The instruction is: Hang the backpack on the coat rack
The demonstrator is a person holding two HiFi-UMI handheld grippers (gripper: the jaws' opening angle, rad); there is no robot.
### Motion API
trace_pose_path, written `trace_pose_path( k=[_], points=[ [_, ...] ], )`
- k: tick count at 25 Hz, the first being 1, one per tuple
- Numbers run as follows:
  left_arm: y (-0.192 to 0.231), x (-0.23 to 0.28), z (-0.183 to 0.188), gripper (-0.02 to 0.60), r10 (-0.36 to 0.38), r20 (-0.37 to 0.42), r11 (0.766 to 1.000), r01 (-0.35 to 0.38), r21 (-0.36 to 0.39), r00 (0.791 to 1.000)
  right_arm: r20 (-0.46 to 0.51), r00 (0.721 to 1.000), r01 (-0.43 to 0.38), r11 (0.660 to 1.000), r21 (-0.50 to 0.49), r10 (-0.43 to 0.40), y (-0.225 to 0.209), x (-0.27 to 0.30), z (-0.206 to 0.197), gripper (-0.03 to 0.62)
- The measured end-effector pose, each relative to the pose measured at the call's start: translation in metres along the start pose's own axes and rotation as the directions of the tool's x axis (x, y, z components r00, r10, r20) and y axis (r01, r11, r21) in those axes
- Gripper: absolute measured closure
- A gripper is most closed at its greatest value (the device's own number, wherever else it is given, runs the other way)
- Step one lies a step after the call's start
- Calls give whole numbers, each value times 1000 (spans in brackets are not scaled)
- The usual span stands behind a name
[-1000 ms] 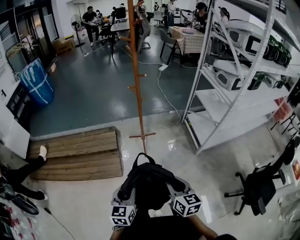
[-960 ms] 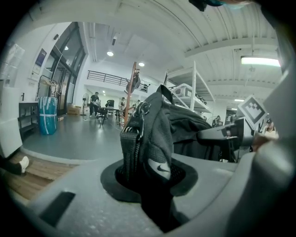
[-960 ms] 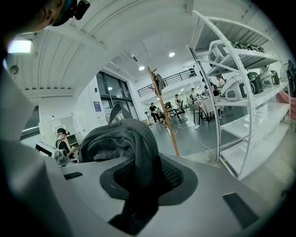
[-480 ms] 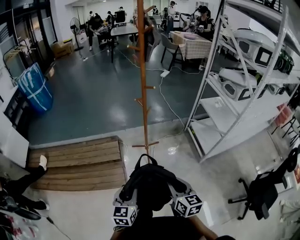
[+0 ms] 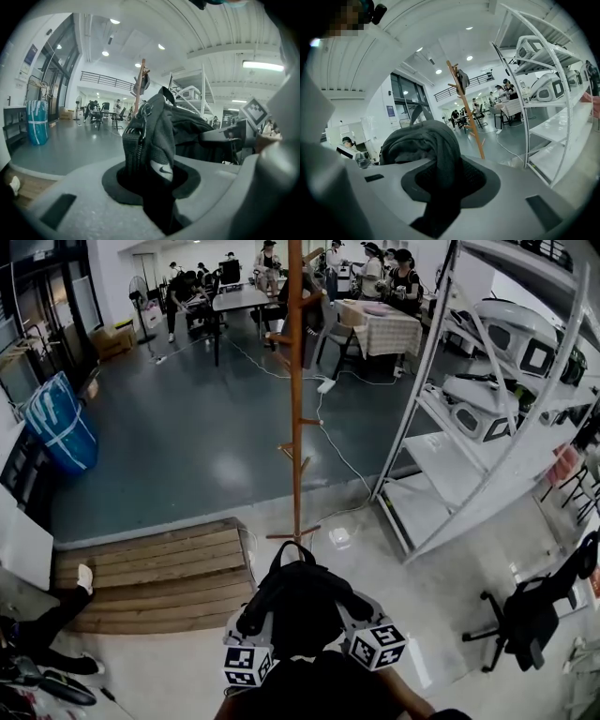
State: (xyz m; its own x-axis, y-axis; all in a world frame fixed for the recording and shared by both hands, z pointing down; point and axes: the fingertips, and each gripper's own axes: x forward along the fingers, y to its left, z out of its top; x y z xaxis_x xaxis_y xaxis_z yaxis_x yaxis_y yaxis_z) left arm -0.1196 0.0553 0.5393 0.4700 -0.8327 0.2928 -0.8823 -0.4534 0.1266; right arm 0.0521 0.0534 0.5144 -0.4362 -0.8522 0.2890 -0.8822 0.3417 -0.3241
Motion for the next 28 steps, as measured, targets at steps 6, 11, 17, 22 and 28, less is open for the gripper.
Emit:
trace_pose_path(
  k=[6, 11, 17, 22, 28],
  points=[
    [26, 15, 9, 474, -30, -9, 999, 30, 14, 1000, -4, 1000, 18, 1000, 18, -18, 8, 24, 5, 503],
    [41, 30, 15, 474, -37, -1, 999, 37, 12, 999, -5, 1000, 19, 1000, 11, -19, 7, 44, 12, 503],
    [55, 48, 12, 474, -27, -12, 1000, 27, -11, 1000, -23, 1000, 13, 1000, 4, -13, 1, 67, 15, 503],
    [67, 68, 13, 474, -16, -27, 1000, 16, -16, 1000, -38, 999, 0, 1000, 11, 1, -8, 90, 18, 503],
    [81, 96, 14, 474, -1, -44, 1000, 0, -23, 999, -63, 998, -15, 1000, 23, 17, -22, 119, 23, 503]
  ],
)
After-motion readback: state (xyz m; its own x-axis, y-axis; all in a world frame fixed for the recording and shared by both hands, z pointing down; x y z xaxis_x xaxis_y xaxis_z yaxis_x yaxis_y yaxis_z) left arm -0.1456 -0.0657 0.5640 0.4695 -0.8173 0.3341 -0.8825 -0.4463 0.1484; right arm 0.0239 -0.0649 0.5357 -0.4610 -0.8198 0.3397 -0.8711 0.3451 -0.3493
